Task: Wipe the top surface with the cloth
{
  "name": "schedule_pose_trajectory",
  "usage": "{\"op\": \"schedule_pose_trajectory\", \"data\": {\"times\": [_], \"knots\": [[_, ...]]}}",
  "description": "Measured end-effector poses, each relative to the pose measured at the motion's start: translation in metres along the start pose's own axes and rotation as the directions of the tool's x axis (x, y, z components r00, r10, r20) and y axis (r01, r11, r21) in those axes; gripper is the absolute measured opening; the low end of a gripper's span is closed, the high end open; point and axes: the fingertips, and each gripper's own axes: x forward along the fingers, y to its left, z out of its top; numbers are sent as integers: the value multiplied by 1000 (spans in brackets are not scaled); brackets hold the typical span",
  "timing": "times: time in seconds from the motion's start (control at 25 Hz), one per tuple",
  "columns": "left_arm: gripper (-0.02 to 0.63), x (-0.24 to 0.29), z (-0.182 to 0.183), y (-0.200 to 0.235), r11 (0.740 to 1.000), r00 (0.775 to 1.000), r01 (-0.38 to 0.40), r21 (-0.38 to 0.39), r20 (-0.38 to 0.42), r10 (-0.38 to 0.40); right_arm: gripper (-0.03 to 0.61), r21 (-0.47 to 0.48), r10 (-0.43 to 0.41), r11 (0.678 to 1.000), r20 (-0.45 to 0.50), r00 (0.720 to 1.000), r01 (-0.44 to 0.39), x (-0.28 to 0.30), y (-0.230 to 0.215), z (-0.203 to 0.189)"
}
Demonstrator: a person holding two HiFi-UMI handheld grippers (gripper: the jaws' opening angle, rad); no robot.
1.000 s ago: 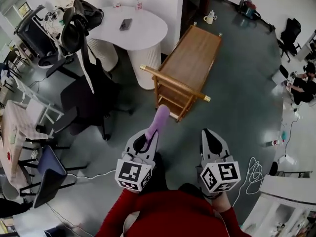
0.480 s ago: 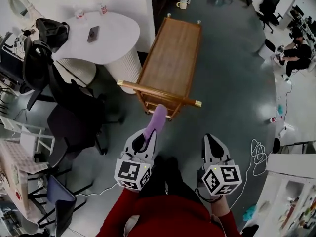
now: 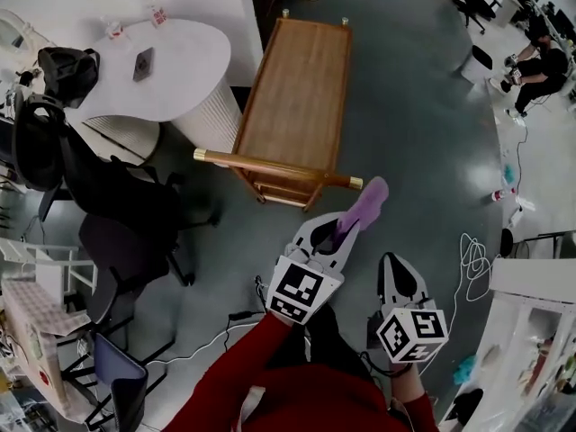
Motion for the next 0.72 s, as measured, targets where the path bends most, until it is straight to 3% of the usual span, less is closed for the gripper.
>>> {"op": "schedule_pose_trajectory", "data": {"times": [0.2,0.4,0.56,0.72], "knots": [[48,30,-29,13,999,999,4,31,-50,-2,3,13,-33,999,0,999,33,2,-2,-7],[48,27,-54,79,989,984,-146,25,-98,148,3,-1,-3,1000,-51,999,3,20,2,-15],[48,-11,-61,155,952,945,-300,56,-119,304,3,-28,56,998,-98,994,-59,55,24,-21],[48,-60,-62,225,899,892,-420,121,-124,434,3,-31,119,992,-118,986,-123,80,56,-22]]}}
